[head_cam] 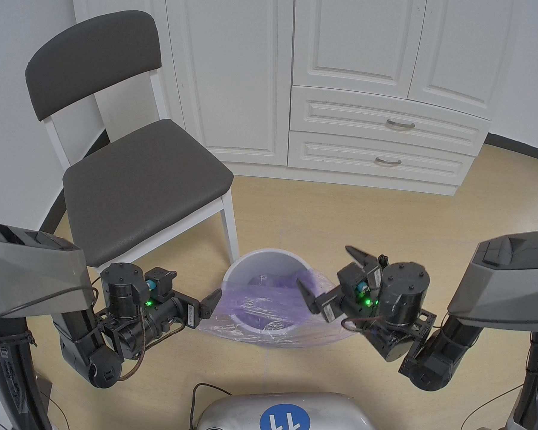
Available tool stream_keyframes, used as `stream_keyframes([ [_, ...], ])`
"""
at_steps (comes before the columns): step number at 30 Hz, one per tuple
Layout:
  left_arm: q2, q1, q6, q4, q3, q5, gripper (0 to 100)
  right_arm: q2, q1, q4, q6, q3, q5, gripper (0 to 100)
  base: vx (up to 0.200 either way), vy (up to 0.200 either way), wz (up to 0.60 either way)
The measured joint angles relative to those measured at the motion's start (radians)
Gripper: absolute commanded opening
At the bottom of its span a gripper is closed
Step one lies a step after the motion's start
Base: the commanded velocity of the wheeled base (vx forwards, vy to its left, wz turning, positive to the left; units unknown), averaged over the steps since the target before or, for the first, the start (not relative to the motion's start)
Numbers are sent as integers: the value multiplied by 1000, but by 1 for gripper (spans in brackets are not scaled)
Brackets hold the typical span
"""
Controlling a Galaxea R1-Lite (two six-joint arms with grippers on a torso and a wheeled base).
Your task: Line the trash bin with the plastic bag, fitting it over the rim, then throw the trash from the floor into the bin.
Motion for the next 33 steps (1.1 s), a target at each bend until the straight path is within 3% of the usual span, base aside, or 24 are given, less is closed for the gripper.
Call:
stream_keyframes([
  [6,-36,-45,160,83,-18,156,100,-10,-36,-36,-12,-78,-23,100,0,0,0],
  [10,-69,-52,298,167,-64,220,100,-6,-45,-36,-10,-123,-25,100,0,0,0],
  [18,-105,-65,391,304,-230,294,100,-19,-89,-36,-11,-159,-33,100,0,0,0],
  [20,-112,-65,405,372,-258,280,100,-36,-105,-36,-24,-139,-31,100,0,0,0],
  [26,-126,-62,515,522,-330,111,100,-120,-153,15,-58,-23,-10,100,0,0,0],
  [33,-138,-55,665,828,-386,61,100,-268,-201,87,-119,110,77,100,0,0,0],
])
